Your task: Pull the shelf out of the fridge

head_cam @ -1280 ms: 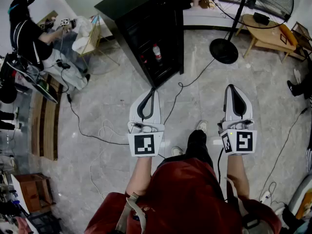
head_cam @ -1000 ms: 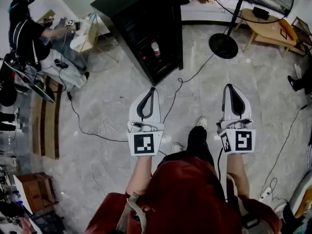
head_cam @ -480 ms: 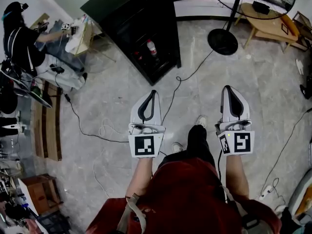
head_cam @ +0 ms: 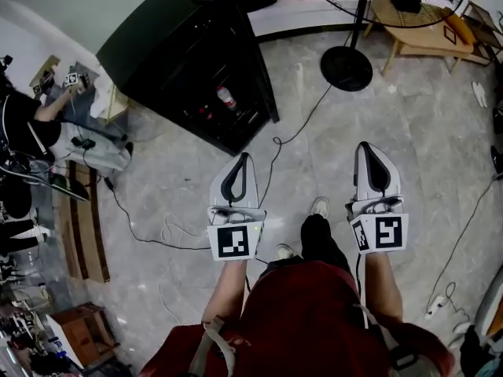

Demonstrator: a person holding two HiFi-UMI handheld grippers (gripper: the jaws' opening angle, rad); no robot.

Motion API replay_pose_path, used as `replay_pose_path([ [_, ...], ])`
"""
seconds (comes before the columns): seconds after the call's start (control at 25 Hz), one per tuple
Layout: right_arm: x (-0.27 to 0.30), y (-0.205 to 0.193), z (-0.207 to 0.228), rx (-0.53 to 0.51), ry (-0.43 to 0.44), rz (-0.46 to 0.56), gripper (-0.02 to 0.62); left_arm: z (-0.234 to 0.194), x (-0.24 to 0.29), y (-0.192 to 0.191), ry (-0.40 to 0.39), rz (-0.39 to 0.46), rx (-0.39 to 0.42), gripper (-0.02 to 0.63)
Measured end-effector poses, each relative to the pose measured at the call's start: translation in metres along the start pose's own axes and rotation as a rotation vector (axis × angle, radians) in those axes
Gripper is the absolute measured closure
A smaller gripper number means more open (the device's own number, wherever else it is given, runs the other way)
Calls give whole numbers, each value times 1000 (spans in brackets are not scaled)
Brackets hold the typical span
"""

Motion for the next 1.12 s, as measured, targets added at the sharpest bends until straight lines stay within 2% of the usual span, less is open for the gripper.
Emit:
replay_pose_path([
  [0.32, 52, 5, 83, 27, -67, 47, 597, 14, 96, 27, -11, 36, 9, 607],
  [0.6, 102, 18, 124, 28, -45, 82, 597, 14, 149, 52, 18, 65, 34, 607],
  [0.84, 140, 9, 123, 32, 5, 56, 597, -5, 168, 42, 75, 47, 12, 607],
  [1.12, 185, -5, 83, 23, 96, 39, 597, -48, 166, 16, 153, 36, -9, 607],
])
Point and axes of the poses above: the fingertips, and each gripper's own axes: x forward along the fingers, z to its right, y out of its top, the point moved 3 cm from there along -x, backward along the fingers, and after that the axes turned 6 degrees about -y, right-handed, at the moved point
